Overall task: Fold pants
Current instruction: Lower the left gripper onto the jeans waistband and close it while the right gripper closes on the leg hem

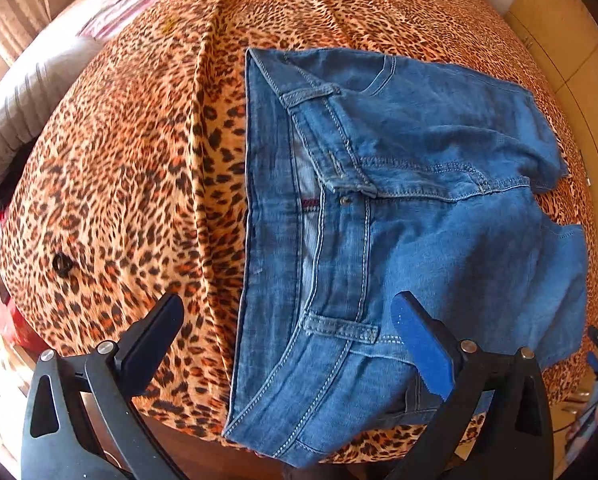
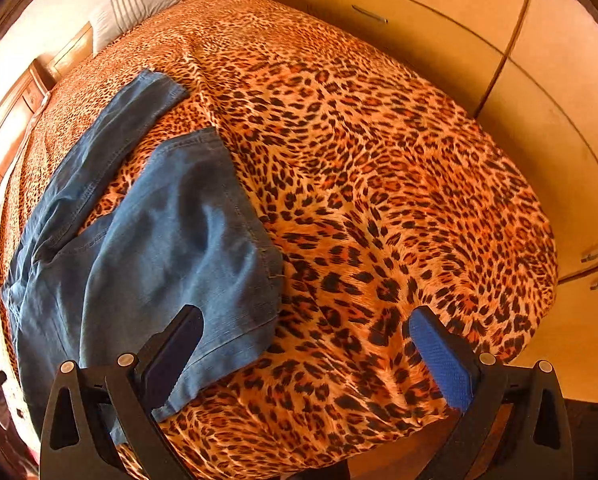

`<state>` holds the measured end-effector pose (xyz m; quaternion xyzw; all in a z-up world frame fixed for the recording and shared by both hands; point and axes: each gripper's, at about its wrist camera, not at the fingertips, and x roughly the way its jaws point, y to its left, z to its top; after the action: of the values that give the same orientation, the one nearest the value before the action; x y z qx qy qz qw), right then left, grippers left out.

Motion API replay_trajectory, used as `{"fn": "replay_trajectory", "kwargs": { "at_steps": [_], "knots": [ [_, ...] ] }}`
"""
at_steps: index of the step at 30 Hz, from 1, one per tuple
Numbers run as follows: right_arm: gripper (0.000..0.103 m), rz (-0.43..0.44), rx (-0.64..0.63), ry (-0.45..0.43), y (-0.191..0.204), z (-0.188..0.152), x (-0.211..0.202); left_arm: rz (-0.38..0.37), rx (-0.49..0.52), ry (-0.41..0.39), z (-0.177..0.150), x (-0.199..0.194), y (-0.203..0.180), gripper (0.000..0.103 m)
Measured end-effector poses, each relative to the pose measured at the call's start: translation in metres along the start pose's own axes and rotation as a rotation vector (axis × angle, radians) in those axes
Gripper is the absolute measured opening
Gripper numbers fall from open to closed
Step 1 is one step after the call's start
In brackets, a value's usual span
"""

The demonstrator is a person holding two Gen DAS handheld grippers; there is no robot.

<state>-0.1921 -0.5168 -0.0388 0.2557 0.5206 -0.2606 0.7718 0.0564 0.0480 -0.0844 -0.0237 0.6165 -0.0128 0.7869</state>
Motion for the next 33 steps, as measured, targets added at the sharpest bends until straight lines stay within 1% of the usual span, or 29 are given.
{"fn": "replay_trajectory", "kwargs": {
  "at_steps": [2, 4, 6, 7, 8, 9, 10, 11, 12, 13, 14, 15, 16, 17, 19, 20, 22, 23, 25, 26, 27, 28, 30, 31, 32, 33],
  "knots": [
    [0.103, 0.011, 0.0, 0.045, -0.002, 0.004, 0.017, -0.044, -0.061, 0.046, -0.011, 0.003, 0.0, 0.103],
    [0.103, 0.056, -0.019, 0.069, 0.002, 0.008, 0.027, -0.112, -0.108, 0.094, -0.022, 0.007, -0.005, 0.103],
    [0.103, 0.088, -0.059, 0.084, 0.011, 0.011, 0.035, -0.157, -0.113, 0.142, -0.03, 0.013, -0.018, 0.103],
    [0.102, 0.096, -0.084, 0.096, 0.016, 0.012, 0.038, -0.162, -0.099, 0.164, -0.033, 0.018, -0.027, 0.103],
    [0.101, 0.113, -0.108, 0.108, 0.022, 0.013, 0.041, -0.145, -0.083, 0.171, -0.035, 0.024, -0.034, 0.103],
    [0.093, 0.13, -0.137, 0.114, 0.027, 0.013, 0.043, -0.109, -0.069, 0.172, -0.036, 0.029, -0.042, 0.102],
    [0.087, 0.128, -0.171, 0.116, 0.033, 0.013, 0.044, -0.069, -0.064, 0.178, -0.036, 0.036, -0.047, 0.096],
    [0.079, 0.108, -0.211, 0.107, 0.038, 0.014, 0.042, -0.049, -0.069, 0.194, -0.037, 0.043, -0.051, 0.077],
    [0.059, 0.116, -0.243, 0.099, 0.042, 0.015, 0.039, -0.027, -0.074, 0.21, -0.036, 0.047, -0.055, 0.073],
    [0.042, 0.132, -0.268, 0.107, 0.045, 0.018, 0.038, -0.004, -0.07, 0.201, -0.036, 0.045, -0.06, 0.069],
    [0.016, 0.147, -0.277, 0.129, 0.046, 0.022, 0.037, -0.005, -0.052, 0.19, -0.035, 0.041, -0.067, 0.052],
    [0.007, 0.185, -0.271, 0.15, 0.045, 0.026, 0.035, -0.007, -0.033, 0.196, -0.035, 0.036, -0.073, 0.037],
    [0.007, 0.201, -0.271, 0.158, 0.044, 0.031, 0.029, -0.014, -0.027, 0.213, -0.035, 0.03, -0.077, 0.033],
    [0.006, 0.209, -0.272, 0.148, 0.042, 0.036, 0.018, -0.036, -0.036, 0.214, -0.037, 0.021, -0.079, 0.031],
    [0.006, 0.252, -0.267, 0.1, 0.032, 0.04, -0.014, -0.067, -0.056, 0.194, -0.042, 0.006, -0.076, 0.031],
    [0.006, 0.255, -0.269, 0.085, 0.024, 0.04, -0.026, -0.071, -0.061, 0.21, -0.046, 0.006, -0.075, 0.031],
    [0.006, 0.215, -0.244, 0.098, 0.007, 0.034, -0.029, -0.084, -0.096, 0.27, -0.056, 0.016, -0.068, 0.031],
    [0.006, 0.187, -0.238, 0.126, -0.002, 0.03, -0.019, -0.068, -0.113, 0.298, -0.06, 0.024, -0.067, 0.028],
    [0.008, 0.125, -0.229, 0.2, -0.016, 0.016, 0.001, -0.05, -0.094, 0.291, -0.062, 0.02, -0.072, 0.028],
    [0.015, 0.098, -0.219, 0.245, -0.022, 0.009, 0.01, -0.043, -0.066, 0.291, -0.062, 0.016, -0.077, 0.028],
    [0.02, 0.084, -0.205, 0.259, -0.025, 0.007, 0.013, -0.041, -0.038, 0.291, -0.058, 0.01, -0.083, 0.028],
    [0.022, 0.092, -0.193, 0.248, -0.027, 0.009, 0.01, -0.043, -0.023, 0.289, -0.056, 0.004, -0.085, 0.028],
    [0.026, 0.104, -0.178, 0.212, -0.027, 0.022, -0.004, -0.081, -0.034, 0.272, -0.049, -0.013, -0.078, 0.028],
    [0.028, 0.108, -0.18, 0.177, -0.025, 0.032, -0.013, -0.097, -0.049, 0.257, -0.043, -0.021, -0.073, 0.028],
    [0.037, 0.112, -0.187, 0.134, -0.02, 0.044, -0.022, -0.106, -0.067, 0.236, -0.034, -0.029, -0.067, 0.029],
    [0.048, 0.117, -0.193, 0.096, -0.014, 0.057, -0.03, -0.107, -0.088, 0.213, -0.022, -0.034, -0.061, 0.035]
  ]
}}
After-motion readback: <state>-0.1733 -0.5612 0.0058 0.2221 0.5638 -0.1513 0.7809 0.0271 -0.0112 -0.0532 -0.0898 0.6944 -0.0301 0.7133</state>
